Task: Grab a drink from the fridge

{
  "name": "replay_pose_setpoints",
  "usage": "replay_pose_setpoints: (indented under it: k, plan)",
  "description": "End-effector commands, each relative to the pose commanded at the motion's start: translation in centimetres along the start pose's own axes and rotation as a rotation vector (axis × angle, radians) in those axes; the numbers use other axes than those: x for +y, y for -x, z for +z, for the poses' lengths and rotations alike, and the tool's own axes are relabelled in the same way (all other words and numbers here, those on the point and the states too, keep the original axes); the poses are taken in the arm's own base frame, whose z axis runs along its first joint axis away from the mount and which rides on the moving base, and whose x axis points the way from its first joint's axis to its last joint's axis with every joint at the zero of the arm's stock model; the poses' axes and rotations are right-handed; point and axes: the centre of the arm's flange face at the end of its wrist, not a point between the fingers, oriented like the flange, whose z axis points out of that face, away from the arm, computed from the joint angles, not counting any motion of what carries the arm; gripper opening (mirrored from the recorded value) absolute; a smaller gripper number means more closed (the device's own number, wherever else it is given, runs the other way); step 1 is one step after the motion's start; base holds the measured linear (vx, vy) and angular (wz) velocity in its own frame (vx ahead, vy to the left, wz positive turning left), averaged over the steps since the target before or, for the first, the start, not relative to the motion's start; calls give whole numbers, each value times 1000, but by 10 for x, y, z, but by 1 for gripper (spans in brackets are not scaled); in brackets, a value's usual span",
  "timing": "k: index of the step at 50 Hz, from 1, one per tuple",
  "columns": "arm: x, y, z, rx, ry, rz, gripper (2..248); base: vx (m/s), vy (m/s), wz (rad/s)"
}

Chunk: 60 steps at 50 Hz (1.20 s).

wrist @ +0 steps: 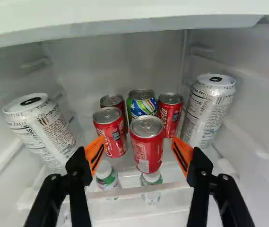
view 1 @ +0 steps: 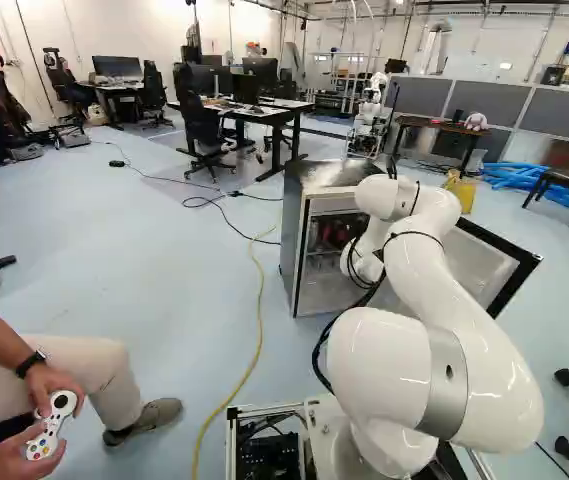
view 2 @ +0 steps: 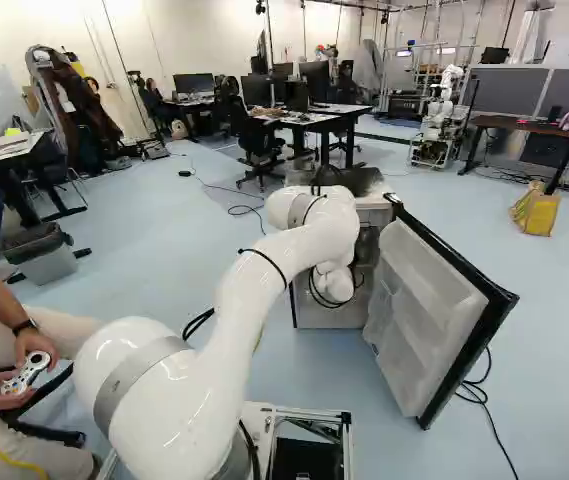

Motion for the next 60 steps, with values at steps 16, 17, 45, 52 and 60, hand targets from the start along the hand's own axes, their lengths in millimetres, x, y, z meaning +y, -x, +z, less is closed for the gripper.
replay_pose_setpoints:
  k: [16, 17, 45, 52, 60]
  plan:
    - [2, 1, 5, 11, 0, -5, 196, 0, 0, 0]
    - [2, 1, 6, 11, 0, -5, 196, 0, 0, 0]
    - [2, 1, 6, 12, 0, -5, 86, 0, 0, 0]
    - [2, -3, 5, 12, 0, -6, 86, 0, 0, 0]
    - [1, -13, 0, 11, 0, -5, 86, 0, 0, 0]
